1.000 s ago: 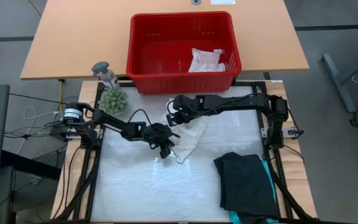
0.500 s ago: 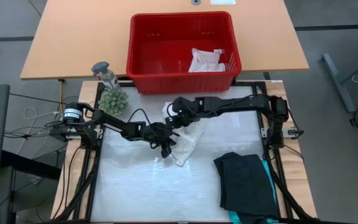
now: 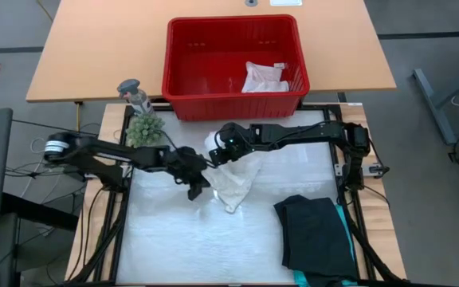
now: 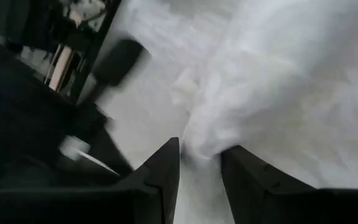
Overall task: Fold Laundry from Bin
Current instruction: Fold the white t-shirt
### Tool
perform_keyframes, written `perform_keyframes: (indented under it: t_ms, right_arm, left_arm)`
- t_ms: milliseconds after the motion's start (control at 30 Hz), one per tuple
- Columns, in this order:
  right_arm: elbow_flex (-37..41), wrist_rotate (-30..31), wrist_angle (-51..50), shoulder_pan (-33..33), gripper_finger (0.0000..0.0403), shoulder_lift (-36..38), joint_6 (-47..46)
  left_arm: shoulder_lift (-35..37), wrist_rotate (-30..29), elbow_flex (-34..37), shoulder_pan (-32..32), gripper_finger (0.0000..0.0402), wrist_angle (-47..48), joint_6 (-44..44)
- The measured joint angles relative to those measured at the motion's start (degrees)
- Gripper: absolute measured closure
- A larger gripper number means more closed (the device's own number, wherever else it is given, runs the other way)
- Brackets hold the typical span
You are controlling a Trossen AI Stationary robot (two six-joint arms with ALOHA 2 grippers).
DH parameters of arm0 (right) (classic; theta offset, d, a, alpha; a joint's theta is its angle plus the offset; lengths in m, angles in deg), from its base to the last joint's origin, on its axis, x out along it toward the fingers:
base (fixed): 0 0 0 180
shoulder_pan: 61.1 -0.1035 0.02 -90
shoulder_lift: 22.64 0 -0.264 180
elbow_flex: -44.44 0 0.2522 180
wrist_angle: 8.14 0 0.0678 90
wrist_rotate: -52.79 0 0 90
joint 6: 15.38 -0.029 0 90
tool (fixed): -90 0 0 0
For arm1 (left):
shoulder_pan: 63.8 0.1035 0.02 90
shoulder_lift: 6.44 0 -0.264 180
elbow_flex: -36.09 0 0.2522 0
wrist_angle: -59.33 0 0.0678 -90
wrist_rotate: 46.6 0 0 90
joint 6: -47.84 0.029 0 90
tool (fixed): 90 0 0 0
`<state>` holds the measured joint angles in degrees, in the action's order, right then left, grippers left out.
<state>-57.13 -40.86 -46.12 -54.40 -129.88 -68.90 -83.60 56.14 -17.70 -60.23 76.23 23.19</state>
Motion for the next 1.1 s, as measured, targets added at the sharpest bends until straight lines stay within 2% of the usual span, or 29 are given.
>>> perform_keyframes:
  t_ms: [100, 267, 367, 433, 500, 567, 633, 700, 800, 933, 1000, 1100]
  right_arm:
    - [0.0, -2.5, -1.3, -0.4, 0.0263, 0.0, 0.1]
    - [0.0, -2.6, -2.2, -2.4, 0.0263, 0.0, 2.6]
    - [0.0, -0.9, -2.1, -3.2, 0.0263, 0.0, 3.0]
    - [0.0, 3.2, -2.6, -3.7, 0.0267, 0.6, 3.3]
    - [0.0, 8.2, -2.7, -4.1, 0.0272, 1.4, 4.1]
    - [0.0, 12.4, -3.5, -4.5, 0.0281, 2.2, 4.5]
    - [0.0, 14.3, -3.7, -5.0, 0.0292, 2.7, 5.3]
    - [0.0, 14.3, -4.1, -5.7, 0.0303, 3.0, 7.0]
    - [0.0, 14.7, -5.4, -7.3, 0.0314, 3.1, 7.2]
    - [0.5, 22.6, -9.9, -9.0, 0.0328, 3.0, 5.1]
    - [2.3, 24.4, -10.3, -9.1, 0.0345, 3.1, 3.9]
    - [5.5, 23.9, -9.2, -8.9, 0.0382, 3.0, 3.8]
  left_arm:
    - [6.8, -2.4, 0.0, 0.8, 0.0401, 2.3, 0.2]
    - [16.5, -10.4, 0.0, 1.9, 0.0401, 5.4, 0.4]
    - [20.4, -15.1, 0.0, 2.3, 0.0401, 4.7, 0.4]
    - [21.4, -19.5, 0.0, 2.5, 0.0401, 2.1, 0.4]
    - [20.8, -20.5, 0.0, 3.1, 0.0401, -1.8, 0.0]
    - [18.6, -17.1, 0.0, 3.9, 0.0401, -7.5, -0.1]
    - [15.8, -14.0, 0.0, 4.3, 0.0401, -12.6, -0.5]
    - [12.9, -13.3, 0.0, 4.8, 0.0401, -15.9, -1.0]
    - [8.7, -14.8, 0.0, 6.0, 0.0401, -16.6, -1.4]
    - [2.7, -13.7, 0.0, 7.6, 0.0401, -16.5, -2.5]
    - [0.4, -12.3, 0.0, 7.8, 0.0401, -15.8, -4.1]
    - [-2.8, -11.9, 0.0, 7.4, 0.0401, -15.0, -4.4]
